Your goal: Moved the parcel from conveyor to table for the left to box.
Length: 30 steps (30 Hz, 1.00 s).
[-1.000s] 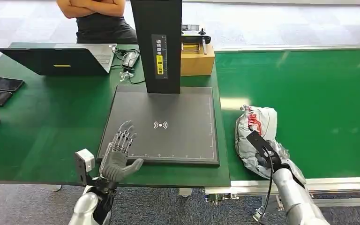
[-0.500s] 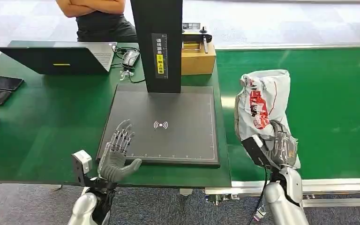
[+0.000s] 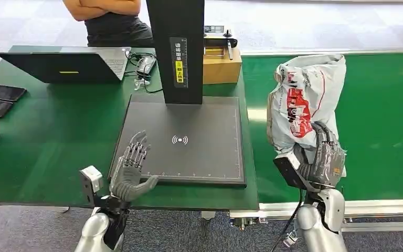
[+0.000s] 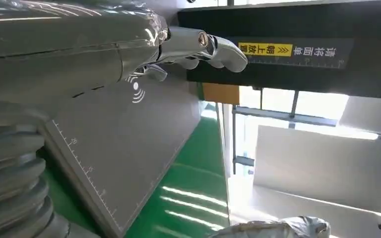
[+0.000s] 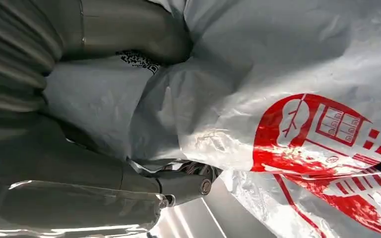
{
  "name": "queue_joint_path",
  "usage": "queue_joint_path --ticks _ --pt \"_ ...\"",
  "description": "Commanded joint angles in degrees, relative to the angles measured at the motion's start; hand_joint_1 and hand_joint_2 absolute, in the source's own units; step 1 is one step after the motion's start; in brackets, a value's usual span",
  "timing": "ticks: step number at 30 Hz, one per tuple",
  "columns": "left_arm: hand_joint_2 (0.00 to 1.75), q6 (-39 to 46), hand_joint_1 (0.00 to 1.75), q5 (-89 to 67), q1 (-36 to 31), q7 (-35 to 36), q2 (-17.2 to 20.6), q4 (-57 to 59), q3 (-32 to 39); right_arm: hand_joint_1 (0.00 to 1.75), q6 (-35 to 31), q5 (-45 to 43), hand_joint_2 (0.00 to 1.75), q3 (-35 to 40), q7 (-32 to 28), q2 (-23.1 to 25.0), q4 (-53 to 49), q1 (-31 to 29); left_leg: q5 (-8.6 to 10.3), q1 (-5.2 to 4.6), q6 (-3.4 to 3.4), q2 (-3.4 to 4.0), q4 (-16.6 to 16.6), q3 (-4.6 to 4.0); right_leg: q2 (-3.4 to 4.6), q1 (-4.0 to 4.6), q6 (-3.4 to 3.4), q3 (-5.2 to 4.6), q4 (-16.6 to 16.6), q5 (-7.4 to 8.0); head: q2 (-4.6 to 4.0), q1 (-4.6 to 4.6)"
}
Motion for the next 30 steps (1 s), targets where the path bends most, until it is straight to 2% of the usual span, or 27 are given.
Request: queue_joint_path --ticks 1,5,8,11,13,16,23,24,26,27,29,30 --pt "1.75 -1.03 0.00 0.02 -2.96 -0.31 1.41 4.68 -1.61 1.75 7.88 2.09 1.75 3.51 -0.82 -0.70 1.87 -2.92 0.01 0.01 -0.12 0.02 -0.05 0.07 0.06 -0.01 0.04 0.04 -0.02 0.01 0.00 0.02" --pt "1.75 -1.36 0.00 -0.07 -2.54 -0.80 1.63 4.28 -1.91 1.75 10.50 11.84 1.75 8.94 0.29 -5.28 9.16 -7.46 0.04 0.02 -0.23 0.17 -0.13 0.15 0.25 -0.02 0.10 0.09 -0.09 0.09 0.00 0.00" --pt "1.75 -1.33 0.00 -0.01 -2.24 -0.88 1.74 3.75 -1.66 1.75 12.27 12.07 1.75 11.20 -0.49 -7.13 12.18 -10.42 0.03 0.03 -0.18 0.21 -0.09 0.11 0.27 -0.01 0.08 0.06 -0.07 0.09 0.00 -0.02" --pt "1.75 -2.57 0.00 2.59 -3.35 -1.34 1.26 4.43 -0.44 1.75 17.60 12.72 1.75 18.20 -3.42 -11.16 19.15 -17.88 0.02 0.00 -0.14 0.21 -0.04 0.06 0.27 -0.04 0.09 0.01 -0.03 0.08 0.00 0.02" --pt "1.75 -2.45 0.00 2.85 -4.35 -1.52 1.42 5.66 -0.73 1.75 18.53 12.76 1.75 23.34 -5.60 -12.81 25.88 -23.20 0.01 -0.01 -0.14 0.39 -0.02 0.06 0.45 -0.04 0.11 -0.04 0.02 0.12 0.00 0.00" --pt "1.75 -2.01 0.00 2.88 -4.27 -2.03 1.57 6.10 -0.79 1.75 18.32 15.18 1.75 28.76 -6.77 -13.23 31.05 -27.71 0.05 0.00 -0.14 0.39 -0.05 0.06 0.43 -0.04 0.08 -0.02 -0.01 0.16 0.00 0.00" --pt "1.75 -1.85 0.00 2.89 -4.11 -2.14 1.62 5.90 -0.72 1.75 18.18 15.15 1.75 29.45 -6.33 -12.85 31.98 -28.52 0.10 0.01 -0.10 0.04 -0.05 0.07 0.08 -0.02 0.05 0.05 -0.02 0.08 0.00 0.02" --pt "1.75 -1.80 0.00 3.28 -4.06 -2.44 1.47 5.68 -0.51 1.75 18.19 15.66 1.75 32.49 -6.32 -13.48 33.74 -30.64 0.13 0.01 -0.26 0.01 -0.19 0.22 0.10 -0.04 0.10 0.18 -0.12 0.09 0.00 0.00" --pt "1.75 -1.53 0.00 3.39 -4.37 -2.53 1.49 5.75 -0.36 1.75 18.36 15.03 1.75 36.64 -6.97 -13.10 38.21 -35.55 0.09 0.00 -0.16 0.11 -0.07 0.10 0.17 -0.04 0.07 0.05 -0.02 0.08 0.00 0.00" --pt "1.75 -1.71 0.00 3.62 -4.85 -2.65 1.59 5.86 -0.30 1.75 18.72 15.19 1.75 39.93 -7.84 -12.48 41.52 -39.57 0.07 -0.04 -0.12 0.31 0.02 0.00 0.35 -0.06 0.05 -0.11 0.09 0.11 0.00 0.00" --pt "1.75 -2.08 0.00 3.86 -5.51 -2.60 1.69 6.33 -0.36 1.75 18.46 14.55 1.75 42.58 -9.58 -10.80 44.76 -43.12 0.07 -0.05 -0.11 0.38 0.05 -0.09 0.42 -0.08 0.05 -0.21 0.14 0.12 0.00 0.00" --pt "1.75 -3.46 0.00 4.42 -6.16 -2.57 1.87 7.15 -0.85 1.75 18.01 14.57 1.75 46.26 -10.75 -9.52 48.01 -45.76 0.09 -0.06 -0.19 0.47 0.06 -0.10 0.54 -0.10 0.07 -0.26 0.18 0.16 0.00 0.02"
